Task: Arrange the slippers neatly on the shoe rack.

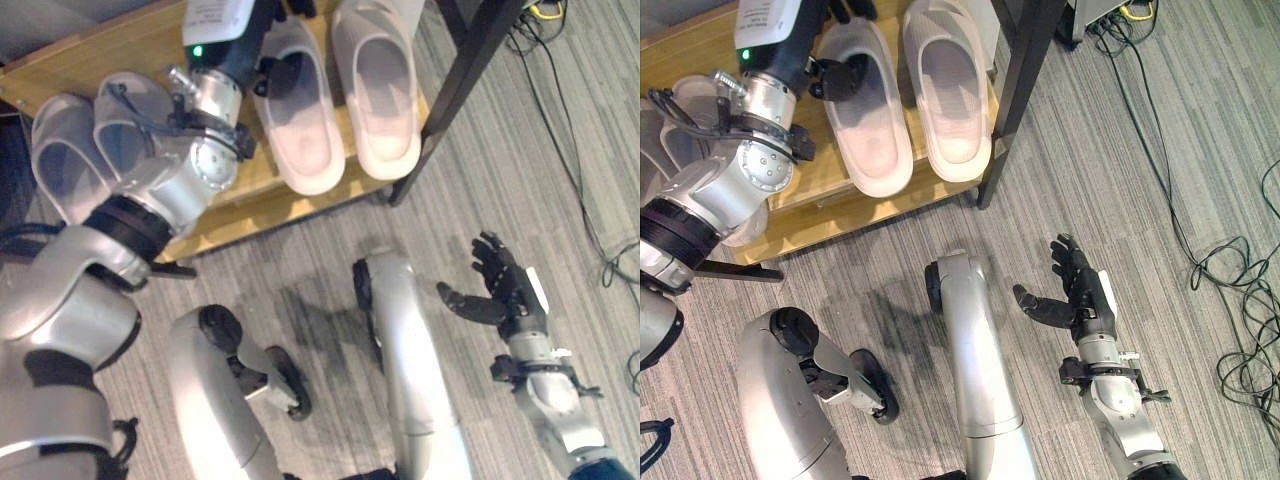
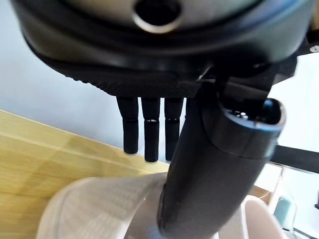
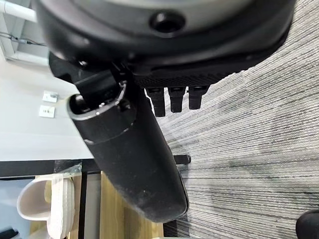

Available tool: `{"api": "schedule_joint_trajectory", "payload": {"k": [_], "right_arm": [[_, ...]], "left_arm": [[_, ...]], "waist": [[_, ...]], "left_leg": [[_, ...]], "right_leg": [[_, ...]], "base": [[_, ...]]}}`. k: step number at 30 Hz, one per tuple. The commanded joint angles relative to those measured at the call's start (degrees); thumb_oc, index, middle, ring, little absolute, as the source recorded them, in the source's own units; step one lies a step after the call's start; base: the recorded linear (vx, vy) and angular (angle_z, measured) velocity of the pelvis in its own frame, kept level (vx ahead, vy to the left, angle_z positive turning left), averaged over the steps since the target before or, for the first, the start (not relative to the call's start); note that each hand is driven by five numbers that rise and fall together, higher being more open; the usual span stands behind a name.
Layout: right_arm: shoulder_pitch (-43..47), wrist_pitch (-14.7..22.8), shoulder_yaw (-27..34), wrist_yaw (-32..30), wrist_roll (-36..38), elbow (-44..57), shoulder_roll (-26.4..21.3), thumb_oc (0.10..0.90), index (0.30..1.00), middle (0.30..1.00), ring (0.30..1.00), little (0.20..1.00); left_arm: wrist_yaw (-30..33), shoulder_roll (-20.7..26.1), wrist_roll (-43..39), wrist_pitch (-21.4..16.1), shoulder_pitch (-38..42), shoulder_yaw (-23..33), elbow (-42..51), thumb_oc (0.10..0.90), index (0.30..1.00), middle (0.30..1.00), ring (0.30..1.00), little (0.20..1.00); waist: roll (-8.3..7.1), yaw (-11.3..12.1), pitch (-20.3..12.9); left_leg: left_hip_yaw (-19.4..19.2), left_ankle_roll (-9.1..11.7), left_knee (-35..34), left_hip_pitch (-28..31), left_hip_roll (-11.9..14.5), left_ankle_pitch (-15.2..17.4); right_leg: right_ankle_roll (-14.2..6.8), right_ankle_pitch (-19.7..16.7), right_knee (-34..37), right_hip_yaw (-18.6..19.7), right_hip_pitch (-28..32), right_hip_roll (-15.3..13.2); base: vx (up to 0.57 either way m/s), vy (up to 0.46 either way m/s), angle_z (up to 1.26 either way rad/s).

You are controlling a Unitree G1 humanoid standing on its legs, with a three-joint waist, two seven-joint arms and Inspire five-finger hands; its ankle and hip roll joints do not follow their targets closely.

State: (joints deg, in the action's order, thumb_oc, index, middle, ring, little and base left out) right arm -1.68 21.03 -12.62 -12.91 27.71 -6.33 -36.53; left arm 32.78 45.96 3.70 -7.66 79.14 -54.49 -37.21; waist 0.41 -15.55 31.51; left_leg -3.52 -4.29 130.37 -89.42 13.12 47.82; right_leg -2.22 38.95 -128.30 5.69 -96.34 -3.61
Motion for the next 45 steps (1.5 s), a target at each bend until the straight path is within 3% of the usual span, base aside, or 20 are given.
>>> {"api": "schedule_joint_trajectory", "payload": {"k": [1, 13, 19, 27, 29, 30, 31, 33, 34, 35, 36, 39, 45], "right_arm": [[-0.33, 6.37, 4.14, 0.94, 2.21, 10.53, -2.68, 0.800, 0.900, 0.900, 0.900, 0.900], [-3.94, 5.24, 7.01, 1.45, -0.65, 11.05, -3.46, 0.800, 0.900, 0.900, 0.900, 0.900], [-5.88, 5.12, 8.48, 1.18, -1.38, 12.36, -3.24, 0.800, 0.900, 0.900, 0.900, 0.900], [-9.28, 4.53, 8.80, 0.71, -3.33, 14.27, -3.18, 0.800, 0.900, 0.900, 0.900, 0.900], [-10.29, 4.35, 9.01, 0.55, -3.75, 14.88, -3.03, 0.800, 0.900, 0.900, 0.900, 0.900], [-5.33, 1.94, 5.56, -2.52, -9.39, 9.56, -2.45, 0.800, 0.900, 0.900, 0.900, 0.900], [-6.86, 1.55, 5.38, -3.27, -11.73, 10.00, -1.87, 0.800, 0.900, 0.900, 0.900, 0.900], [-6.88, 0.63, 5.60, -3.50, -12.47, 10.17, -1.75, 0.800, 0.900, 0.900, 0.900, 0.900], [-7.17, 0.18, 5.97, -3.63, -12.43, 10.38, -1.59, 0.800, 0.900, 0.900, 0.900, 0.900], [-7.54, -0.61, 5.94, -3.62, -11.64, 10.41, -0.79, 0.800, 0.900, 0.900, 0.900, 0.900], [-7.40, -0.65, 6.02, -3.60, -11.63, 10.43, -0.84, 0.800, 0.900, 0.900, 0.900, 0.900], [-7.61, -1.77, 6.09, -2.97, -9.52, 10.22, -0.06, 0.800, 0.900, 0.900, 0.900, 0.900], [-7.67, -2.96, 6.31, -2.45, -9.03, 10.51, -0.57, 0.800, 0.900, 0.900, 0.900, 0.900]], "left_arm": [[2.70, 2.16, 1.90, -2.80, 9.66, 2.78, 2.68, 0.800, 0.900, 0.900, 0.900, 0.900], [0.79, 4.72, 0.14, -4.55, -0.78, 10.69, 15.98, 0.800, 0.900, 0.900, 0.900, 0.900], [0.69, 5.45, 0.56, -4.93, -3.72, 12.62, 18.68, 0.800, 0.900, 0.900, 0.900, 0.900], [2.31, 6.59, -5.30, -8.98, -11.94, 19.99, 29.19, 0.800, 0.900, 0.900, 0.900, 0.900], [2.24, 6.88, -8.05, -10.48, -14.34, 22.21, 32.89, 0.800, 0.900, 0.900, 0.900, 0.900], [1.67, 4.50, -10.22, -11.04, -16.05, 24.30, 36.09, 0.800, 0.900, 0.900, 0.900, 0.900], [0.78, 2.47, -13.79, -13.00, -18.80, 26.08, 38.47, 0.800, 0.900, 0.900, 0.900, 0.900], [-0.73, 2.10, -16.39, -13.69, -19.87, 26.85, 39.61, 0.800, 0.900, 0.900, 0.900, 0.900], [-2.94, 1.82, -20.69, -14.82, -21.13, 27.30, 41.41, 0.800, 0.900, 0.900, 0.900, 0.900], [-7.18, -0.29, -31.58, -17.34, -24.16, 27.93, 44.14, 0.800, 0.900, 0.900, 0.900, 0.900], [-7.56, -0.19, -31.99, -17.34, -24.07, 28.16, 44.13, 0.800, 0.900, 0.900, 0.900, 0.900], [-15.51, -3.43, -44.71, -16.61, -28.29, 26.68, 47.94, 0.800, 0.900, 0.900, 0.900, 0.900], [-21.07, -2.13, -49.72, -13.83, -31.10, 23.19, 50.26, 0.800, 0.900, 0.900, 0.900, 0.900]], "waist": [[-2.97, 0.78, -1.72], [-4.14, 1.59, -1.72], [-4.14, 1.64, -1.72], [-3.29, 2.55, -1.72], [-3.09, 2.86, -1.72], [-2.42, 3.80, -1.72], [-2.30, 4.02, -1.72], [-2.18, 3.74, -1.72], [-2.09, 3.81, -1.72], [-2.02, 3.87, -1.72], [-1.95, 3.74, -1.72], [-2.16, 3.65, -1.72], [-2.22, 3.81, -1.72]], "left_leg": [[4.68, 1.62, -1.46, -0.54, -2.71, -0.89], [3.59, 2.82, -1.37, -0.54, -3.72, 0.21], [3.47, 2.95, -1.57, -0.54, -4.33, 0.81], [4.14, 3.37, -1.00, -0.54, -4.77, 1.28], [4.29, 3.41, -0.95, -0.54, -4.83, 1.36], [4.52, 3.61, -1.08, -0.54, -4.69, 1.58], [4.58, 3.70, -0.98, -0.54, -4.72, 1.66], [4.44, 3.71, -1.28, -0.54, -4.94, 1.67], [4.42, 3.78, -1.17, -0.54, -4.92, 1.79], [4.45, 3.93, -0.97, -0.54, -4.88, 1.93], [4.40, 3.91, -1.14, -0.54, -4.98, 1.97], [4.20, 4.20, -1.34, -0.54, -4.98, 2.10], [3.88, 4.44, -1.53, -0.54, -4.81, 2.16]], "right_leg": [[-1.32, 5.25, 1.06, 4.14, 6.39, -6.83], [-0.70, 6.24, 0.02, 5.01, 6.39, -7.67], [-0.52, 6.93, 0.02, 5.33, 6.39, -8.12], [-0.22, 7.67, -0.55, 4.60, 6.39, -8.41], [-0.19, 7.82, -0.66, 4.28, 6.39, -8.53], [-0.22, 7.91, -0.62, 3.82, 6.39, -8.48], [-0.16, 8.18, -0.78, 3.79, 6.39, -8.49], [-0.10, 8.33, -0.59, 3.84, 6.39, -8.82], [-0.02, 8.55, -0.73, 3.86, 6.39, -8.81], [0.09, 8.72, -0.89, 3.93, 6.39, -8.82], [0.11, 8.81, -0.77, 3.91, 6.39, -8.98], [0.39, 9.03, -0.83, 3.88, 6.39, -9.18], [0.50, 9.16, -0.81, 3.90, 6.39, -9.73]], "base": [[0.00, 0.000, 0.00], [0.00, -0.010, 0.04], [0.00, -0.009, 0.06], [0.00, -0.005, 0.04], [0.00, 0.000, 0.00], [0.00, 0.000, 0.00], [0.00, 0.000, 0.00], [0.00, 0.000, 0.00], [-0.01, 0.009, 0.05], [0.00, 0.009, 0.03], [0.00, 0.000, 0.00], [0.00, 0.000, 0.01], [0.00, 0.000, 0.00]]}}
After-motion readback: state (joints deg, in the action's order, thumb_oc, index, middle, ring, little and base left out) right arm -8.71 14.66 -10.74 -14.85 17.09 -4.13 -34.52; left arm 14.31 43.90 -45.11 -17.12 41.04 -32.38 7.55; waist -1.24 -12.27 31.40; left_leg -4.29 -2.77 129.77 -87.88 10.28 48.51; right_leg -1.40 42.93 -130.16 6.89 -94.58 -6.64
